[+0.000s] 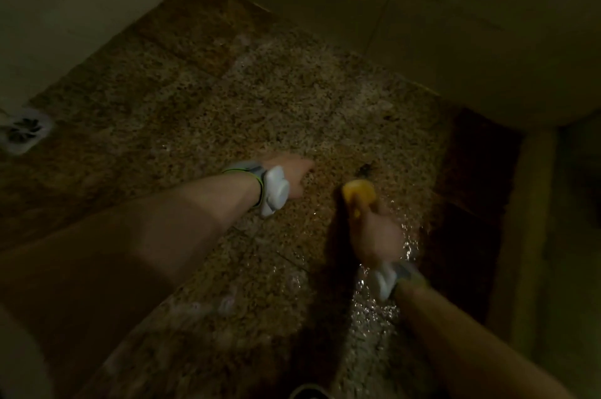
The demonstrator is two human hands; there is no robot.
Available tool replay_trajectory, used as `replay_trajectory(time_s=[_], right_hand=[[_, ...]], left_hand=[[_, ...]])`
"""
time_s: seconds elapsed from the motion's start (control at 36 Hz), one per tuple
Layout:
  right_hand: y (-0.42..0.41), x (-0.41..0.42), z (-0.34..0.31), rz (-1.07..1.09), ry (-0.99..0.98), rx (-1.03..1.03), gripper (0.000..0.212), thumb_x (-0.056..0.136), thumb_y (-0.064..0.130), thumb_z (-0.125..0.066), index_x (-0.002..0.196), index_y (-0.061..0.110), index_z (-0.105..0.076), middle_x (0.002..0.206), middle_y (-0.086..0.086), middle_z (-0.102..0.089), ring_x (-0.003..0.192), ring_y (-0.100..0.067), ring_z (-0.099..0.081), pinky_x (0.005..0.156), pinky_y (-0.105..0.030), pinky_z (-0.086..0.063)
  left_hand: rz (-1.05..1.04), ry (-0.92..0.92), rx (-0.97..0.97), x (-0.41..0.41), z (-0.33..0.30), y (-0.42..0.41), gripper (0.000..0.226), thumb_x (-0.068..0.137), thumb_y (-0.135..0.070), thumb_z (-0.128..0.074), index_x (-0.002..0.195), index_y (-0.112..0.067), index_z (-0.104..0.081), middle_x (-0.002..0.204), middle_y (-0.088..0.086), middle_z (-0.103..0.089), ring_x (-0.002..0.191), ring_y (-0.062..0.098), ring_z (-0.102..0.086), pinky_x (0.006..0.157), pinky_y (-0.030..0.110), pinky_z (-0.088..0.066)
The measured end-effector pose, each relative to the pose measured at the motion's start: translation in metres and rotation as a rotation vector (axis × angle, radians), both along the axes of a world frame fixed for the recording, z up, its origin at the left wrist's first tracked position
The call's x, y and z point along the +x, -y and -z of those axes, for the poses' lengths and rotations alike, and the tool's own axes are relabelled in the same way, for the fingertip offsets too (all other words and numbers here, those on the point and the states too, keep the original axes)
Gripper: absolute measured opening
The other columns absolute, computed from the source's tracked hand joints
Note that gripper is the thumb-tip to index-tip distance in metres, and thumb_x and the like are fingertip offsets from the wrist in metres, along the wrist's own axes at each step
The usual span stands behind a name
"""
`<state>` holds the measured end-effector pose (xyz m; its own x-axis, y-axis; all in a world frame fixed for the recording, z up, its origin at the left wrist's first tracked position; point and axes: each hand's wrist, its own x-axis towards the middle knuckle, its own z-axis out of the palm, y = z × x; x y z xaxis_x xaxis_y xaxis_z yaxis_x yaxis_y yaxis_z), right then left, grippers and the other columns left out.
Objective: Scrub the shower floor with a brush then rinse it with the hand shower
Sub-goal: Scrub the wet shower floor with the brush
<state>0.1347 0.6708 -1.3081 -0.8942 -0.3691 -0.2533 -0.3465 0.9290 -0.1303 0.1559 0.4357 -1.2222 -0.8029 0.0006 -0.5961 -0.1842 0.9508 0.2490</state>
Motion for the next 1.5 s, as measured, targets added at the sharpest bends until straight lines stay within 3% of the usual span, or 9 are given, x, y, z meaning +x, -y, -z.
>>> replay_trajectory(time_s=[0.19,0.28,0.42,0.53,0.69,0.86,1.19,1.42,1.5], right_hand=[[0.074,0.145,-0.003,-0.627,0.172,-0.120,0.048,0.098,0.041,-0.045,0.143,0.029,-0.040,0.126,-0.014,-0.046,0.099,-0.039,-0.054,0.061,-0.040,-0.042],[0.060,0.140,0.007,-0.745,0.125,-0.112,0.048,0.098,0.042,-0.046,0.144,0.033,-0.040,0.125,-0.013,-0.049,0.096,-0.038,-0.057,0.056,-0.039,-0.046],[-0.010,0.089,-0.007,-0.482,0.092,-0.043,0.053,0.097,0.050,-0.030,0.149,0.044,-0.034,0.134,-0.005,-0.047,0.102,-0.033,-0.061,0.072,-0.037,-0.051],[-0.091,0.027,-0.009,-0.054,0.070,-0.043,0.049,0.105,0.040,-0.041,0.152,0.046,-0.033,0.147,-0.006,-0.041,0.111,-0.030,-0.061,0.085,-0.037,-0.053],[-0.157,-0.003,-0.004,0.299,0.018,-0.053,0.033,0.099,0.031,-0.058,0.131,0.027,-0.051,0.109,-0.004,-0.066,0.068,-0.018,-0.053,0.060,-0.026,-0.037],[-0.049,0.058,-0.006,0.085,0.075,0.073,0.049,0.102,0.034,-0.050,0.148,0.033,-0.032,0.138,-0.015,-0.043,0.092,-0.034,-0.065,0.065,-0.036,-0.050],[0.073,0.144,0.003,-0.776,0.173,-0.028,0.048,0.098,0.043,-0.052,0.144,0.040,-0.037,0.140,-0.011,-0.045,0.104,-0.040,-0.060,0.065,-0.042,-0.054],[0.046,0.038,-0.003,-0.415,0.045,0.053,0.054,0.102,0.047,-0.041,0.152,0.047,-0.021,0.147,-0.009,-0.040,0.098,-0.033,-0.065,0.069,-0.039,-0.057],[0.062,0.004,-0.011,-0.369,0.022,0.096,0.051,0.103,0.037,-0.046,0.149,0.043,-0.025,0.138,-0.011,-0.043,0.095,-0.033,-0.062,0.070,-0.040,-0.056]], left_hand=[[0.027,-0.067,0.007,0.010,-0.008,0.001,0.059,0.096,-0.019,-0.052,0.152,-0.024,-0.034,0.127,0.011,-0.060,0.102,0.030,-0.063,0.080,0.043,-0.058],[0.076,-0.033,-0.057,0.014,-0.004,0.003,0.061,0.098,-0.021,-0.054,0.154,-0.021,-0.029,0.135,0.015,-0.056,0.109,0.034,-0.060,0.071,0.034,-0.047],[0.139,0.047,-0.157,0.007,0.003,-0.009,0.067,0.096,-0.024,-0.059,0.155,-0.022,-0.027,0.151,0.012,-0.042,0.128,0.033,-0.051,0.087,0.036,-0.051],[0.174,0.077,-0.142,-0.004,0.003,-0.021,0.063,0.097,-0.025,-0.052,0.154,-0.027,-0.027,0.148,0.011,-0.046,0.119,0.031,-0.057,0.087,0.038,-0.055],[0.244,0.020,-0.109,-0.015,-0.008,-0.033,0.064,0.092,-0.022,-0.057,0.151,-0.026,-0.032,0.135,0.013,-0.056,0.107,0.030,-0.062,0.085,0.044,-0.058],[0.234,-0.014,-0.102,-0.011,-0.009,-0.019,0.061,0.094,-0.022,-0.056,0.150,-0.028,-0.034,0.133,0.012,-0.057,0.095,0.027,-0.061,0.076,0.041,-0.058],[0.124,0.028,-0.173,0.015,-0.005,0.040,0.060,0.097,-0.023,-0.055,0.152,-0.025,-0.031,0.143,0.010,-0.050,0.108,0.030,-0.060,0.086,0.045,-0.057],[0.030,0.065,-0.182,0.015,-0.008,0.077,0.071,0.097,-0.017,-0.055,0.156,-0.033,-0.019,0.151,0.007,-0.042,0.125,0.029,-0.052,0.076,0.032,-0.045],[-0.034,0.015,-0.136,0.008,-0.027,0.086,0.066,0.092,-0.019,-0.054,0.152,-0.030,-0.028,0.138,0.011,-0.054,0.106,0.029,-0.062,0.081,0.040,-0.057]])
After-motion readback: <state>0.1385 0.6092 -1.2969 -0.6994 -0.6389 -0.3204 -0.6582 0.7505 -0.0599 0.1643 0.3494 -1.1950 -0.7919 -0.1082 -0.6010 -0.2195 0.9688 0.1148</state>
